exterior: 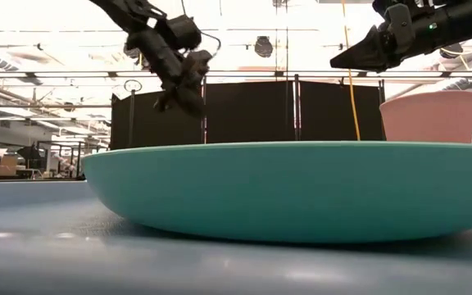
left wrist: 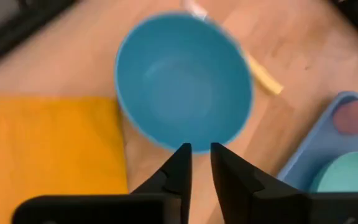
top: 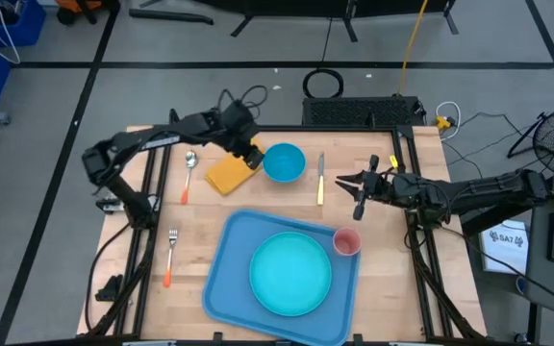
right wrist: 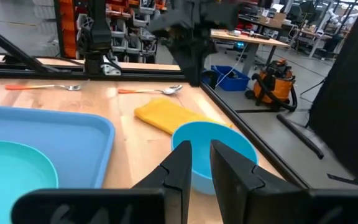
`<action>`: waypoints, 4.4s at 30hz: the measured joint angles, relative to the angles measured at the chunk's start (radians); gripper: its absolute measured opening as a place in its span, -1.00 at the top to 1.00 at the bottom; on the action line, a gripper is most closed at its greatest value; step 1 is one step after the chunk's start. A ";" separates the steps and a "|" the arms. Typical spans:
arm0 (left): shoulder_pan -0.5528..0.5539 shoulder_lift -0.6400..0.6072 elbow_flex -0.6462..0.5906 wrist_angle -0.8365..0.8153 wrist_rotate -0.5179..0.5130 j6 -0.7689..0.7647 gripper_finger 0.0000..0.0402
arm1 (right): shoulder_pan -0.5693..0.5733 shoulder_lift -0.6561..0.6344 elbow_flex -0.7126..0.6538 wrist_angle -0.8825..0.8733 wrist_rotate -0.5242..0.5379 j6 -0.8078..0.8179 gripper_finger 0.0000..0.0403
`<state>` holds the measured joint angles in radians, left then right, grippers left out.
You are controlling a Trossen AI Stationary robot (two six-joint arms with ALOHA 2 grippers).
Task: Set up tray
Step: Put the blue bowl on the light blue plate
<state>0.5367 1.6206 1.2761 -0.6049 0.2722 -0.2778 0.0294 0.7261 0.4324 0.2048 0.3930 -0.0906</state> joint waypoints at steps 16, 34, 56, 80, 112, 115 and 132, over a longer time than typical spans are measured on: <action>0.007 0.202 0.160 -0.177 -0.143 -0.005 0.27 | -0.002 0.000 0.000 0.001 -0.001 -0.008 0.75; 0.011 0.276 0.160 -0.106 -0.134 -0.018 0.27 | -0.002 0.000 -0.001 0.008 -0.001 -0.015 0.75; -0.022 0.329 0.160 -0.042 -0.093 0.078 0.87 | -0.002 0.000 -0.001 0.007 -0.002 -0.020 0.75; -0.546 0.003 0.159 -0.227 -0.040 0.083 0.96 | -0.003 0.000 -0.001 0.015 -0.001 0.001 0.75; -0.629 0.285 0.161 -0.046 0.037 -0.097 0.96 | -0.004 0.000 -0.001 0.051 -0.002 0.020 0.75; -0.629 0.296 0.159 -0.046 0.044 -0.091 0.96 | -0.004 0.000 -0.001 0.055 -0.002 0.019 0.75; -0.631 0.411 0.160 0.038 0.161 -0.104 0.90 | -0.003 0.000 -0.001 0.057 -0.002 0.022 0.75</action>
<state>-0.0940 2.0319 1.4365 -0.5665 0.4334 -0.3813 0.0259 0.7261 0.4313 0.2619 0.3908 -0.0689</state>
